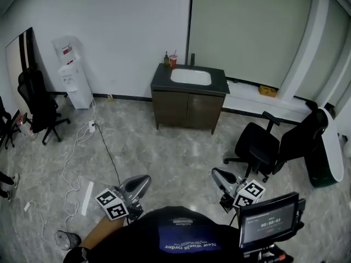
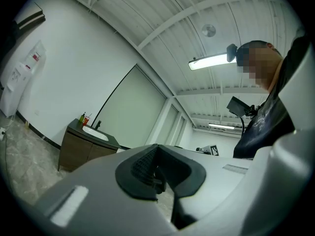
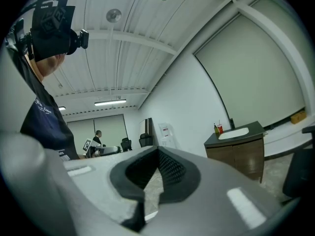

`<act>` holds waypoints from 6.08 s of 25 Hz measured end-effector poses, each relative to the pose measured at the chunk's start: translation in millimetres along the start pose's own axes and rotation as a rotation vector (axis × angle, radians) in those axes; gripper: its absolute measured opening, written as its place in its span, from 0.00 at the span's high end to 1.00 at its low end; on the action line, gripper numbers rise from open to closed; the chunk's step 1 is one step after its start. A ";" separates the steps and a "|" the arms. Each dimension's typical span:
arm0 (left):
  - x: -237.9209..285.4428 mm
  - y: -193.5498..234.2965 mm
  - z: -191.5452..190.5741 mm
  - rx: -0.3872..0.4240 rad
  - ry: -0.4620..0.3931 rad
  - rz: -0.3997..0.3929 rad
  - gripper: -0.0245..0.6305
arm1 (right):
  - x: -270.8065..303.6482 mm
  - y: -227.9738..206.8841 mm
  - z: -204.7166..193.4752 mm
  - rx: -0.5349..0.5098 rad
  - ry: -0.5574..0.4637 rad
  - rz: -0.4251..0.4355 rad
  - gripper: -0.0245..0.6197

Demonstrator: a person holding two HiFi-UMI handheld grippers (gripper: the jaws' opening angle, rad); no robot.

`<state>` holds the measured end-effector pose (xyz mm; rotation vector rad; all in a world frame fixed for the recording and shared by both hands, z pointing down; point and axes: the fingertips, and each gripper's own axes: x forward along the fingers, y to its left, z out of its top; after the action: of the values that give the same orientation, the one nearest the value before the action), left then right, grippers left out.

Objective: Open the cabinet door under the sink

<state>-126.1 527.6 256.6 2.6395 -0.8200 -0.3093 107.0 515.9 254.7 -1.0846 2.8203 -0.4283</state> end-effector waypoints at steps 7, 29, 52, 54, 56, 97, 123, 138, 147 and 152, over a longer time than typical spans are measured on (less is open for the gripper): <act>30.5 60.3 1.0 -0.036 0.013 -0.046 0.96 | 33.1 -37.7 -3.8 0.008 0.005 -0.062 0.96; 130.5 292.0 88.4 -0.066 0.059 -0.142 0.96 | 237.2 -160.5 44.7 -0.002 0.006 -0.173 0.96; 366.3 361.4 99.0 -0.040 0.036 0.037 0.96 | 302.3 -423.7 116.5 -0.003 0.054 0.049 0.96; 376.7 377.2 98.3 -0.053 0.043 0.032 0.96 | 309.4 -437.6 113.9 0.006 0.061 0.030 0.96; 387.4 396.5 98.0 -0.070 0.048 0.016 0.96 | 320.8 -450.5 112.6 0.010 0.065 0.007 0.96; 622.7 658.4 -72.9 0.165 0.708 0.125 0.81 | 460.2 -704.0 80.8 0.158 0.210 0.050 0.96; 633.4 804.5 -249.6 1.162 0.960 0.160 0.21 | 511.4 -722.6 -151.2 0.287 0.263 0.048 0.96; 645.1 851.1 -279.9 1.629 1.101 0.290 0.06 | 501.3 -706.6 -197.8 0.366 0.305 0.069 0.96; 638.5 855.0 -282.6 1.572 1.188 0.250 0.04 | 504.4 -705.3 -199.0 0.371 0.298 0.060 0.96; 622.6 840.6 -279.3 1.452 1.307 0.099 0.09 | 506.9 -700.0 -188.0 0.396 0.302 0.066 0.96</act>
<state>40.6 -403.4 783.5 2.6981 -0.6716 2.5465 145.7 -276.2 646.6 -0.9034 2.8173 -1.1728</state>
